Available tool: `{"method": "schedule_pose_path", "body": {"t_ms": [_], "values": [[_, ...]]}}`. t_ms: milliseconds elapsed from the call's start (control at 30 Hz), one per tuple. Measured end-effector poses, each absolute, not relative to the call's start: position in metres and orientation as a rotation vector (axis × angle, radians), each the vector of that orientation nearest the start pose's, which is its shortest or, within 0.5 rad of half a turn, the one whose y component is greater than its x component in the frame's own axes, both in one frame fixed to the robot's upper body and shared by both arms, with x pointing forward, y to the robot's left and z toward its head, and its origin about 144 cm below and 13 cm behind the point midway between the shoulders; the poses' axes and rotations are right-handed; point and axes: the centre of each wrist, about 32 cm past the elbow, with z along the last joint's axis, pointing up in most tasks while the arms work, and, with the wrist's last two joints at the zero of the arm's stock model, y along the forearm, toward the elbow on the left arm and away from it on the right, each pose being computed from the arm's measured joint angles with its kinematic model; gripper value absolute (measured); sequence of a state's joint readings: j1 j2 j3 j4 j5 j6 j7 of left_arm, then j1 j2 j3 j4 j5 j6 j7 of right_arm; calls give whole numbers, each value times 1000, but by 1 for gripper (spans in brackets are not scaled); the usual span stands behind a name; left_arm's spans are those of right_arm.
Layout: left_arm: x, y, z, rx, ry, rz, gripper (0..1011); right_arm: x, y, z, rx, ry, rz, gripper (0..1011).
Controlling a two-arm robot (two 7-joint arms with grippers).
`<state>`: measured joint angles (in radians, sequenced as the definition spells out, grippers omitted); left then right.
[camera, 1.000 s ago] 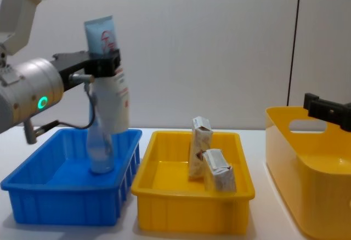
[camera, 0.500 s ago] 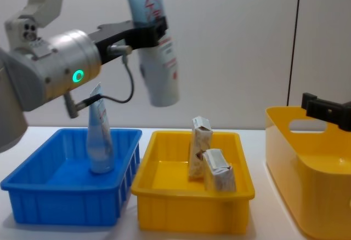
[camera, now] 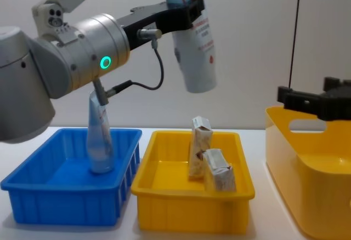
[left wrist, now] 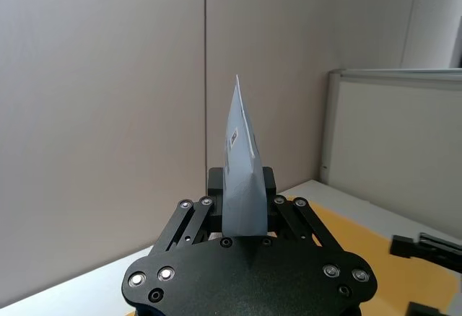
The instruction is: Bimanual collaborative sorting of washing and personal care products
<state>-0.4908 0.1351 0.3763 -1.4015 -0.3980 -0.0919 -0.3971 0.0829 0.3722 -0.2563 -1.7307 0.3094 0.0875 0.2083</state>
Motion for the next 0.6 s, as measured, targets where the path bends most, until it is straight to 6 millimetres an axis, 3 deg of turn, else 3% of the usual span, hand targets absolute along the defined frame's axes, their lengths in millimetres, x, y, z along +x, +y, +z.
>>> {"method": "schedule_pose_path", "body": {"t_ms": [600], "values": [[565, 147, 1265, -326, -194, 727, 253, 505, -234, 1241, -57, -160, -877, 1002]]}}
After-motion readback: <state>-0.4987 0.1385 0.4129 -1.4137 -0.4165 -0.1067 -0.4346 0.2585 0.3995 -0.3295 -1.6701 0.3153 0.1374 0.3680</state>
